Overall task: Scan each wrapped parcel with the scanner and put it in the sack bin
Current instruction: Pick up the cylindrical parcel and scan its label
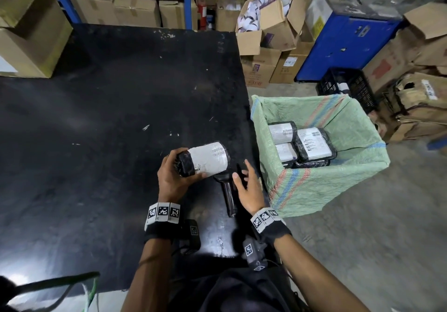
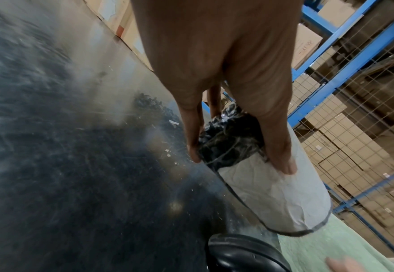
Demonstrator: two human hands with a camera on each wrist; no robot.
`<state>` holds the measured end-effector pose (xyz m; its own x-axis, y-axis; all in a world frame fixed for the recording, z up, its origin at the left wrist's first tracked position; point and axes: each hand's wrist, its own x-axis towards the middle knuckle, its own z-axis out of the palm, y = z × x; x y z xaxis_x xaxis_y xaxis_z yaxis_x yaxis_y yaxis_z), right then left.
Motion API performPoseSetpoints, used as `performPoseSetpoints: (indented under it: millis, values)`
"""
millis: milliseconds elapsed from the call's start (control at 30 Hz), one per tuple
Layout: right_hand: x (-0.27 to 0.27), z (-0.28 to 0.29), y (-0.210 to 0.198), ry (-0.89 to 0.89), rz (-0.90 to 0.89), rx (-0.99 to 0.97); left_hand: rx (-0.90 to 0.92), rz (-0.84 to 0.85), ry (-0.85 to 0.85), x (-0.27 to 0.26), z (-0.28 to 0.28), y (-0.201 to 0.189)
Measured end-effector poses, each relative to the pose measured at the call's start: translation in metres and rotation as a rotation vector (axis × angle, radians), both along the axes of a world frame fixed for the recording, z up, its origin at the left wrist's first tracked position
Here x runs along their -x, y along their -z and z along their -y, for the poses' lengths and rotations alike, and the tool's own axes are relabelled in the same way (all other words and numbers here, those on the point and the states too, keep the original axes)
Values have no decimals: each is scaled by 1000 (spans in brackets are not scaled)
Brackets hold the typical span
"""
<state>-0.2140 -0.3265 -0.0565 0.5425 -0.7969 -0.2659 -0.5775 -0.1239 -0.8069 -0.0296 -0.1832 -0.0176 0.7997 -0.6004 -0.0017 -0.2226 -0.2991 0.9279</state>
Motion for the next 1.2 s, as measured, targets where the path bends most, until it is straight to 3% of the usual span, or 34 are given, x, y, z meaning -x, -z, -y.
performPoseSetpoints:
  millis: [133, 300, 433, 733, 900, 1067, 1200]
  values:
    - [21, 19, -35, -74, 196, -139, -24, -58, 128, 10, 8, -4]
    - [39, 53, -87, -247, 312, -234, 36, -146, 263, 32, 38, -27]
    - [53, 96, -116, -363, 267, -96, 102, -193, 343, 48, 73, -40]
    - [84, 203, -156, -402, 300, -38, 215, -210, 321, 93, 170, -73]
    - [107, 276, -155, -354, 278, -57, 151, -153, 312, 107, 231, -64]
    - [138, 359, -120, -287, 143, -122, -167, 154, 175, 118, 268, -23]
    - [145, 408, -84, -233, 31, -104, -335, 228, 97, 131, 283, 3]
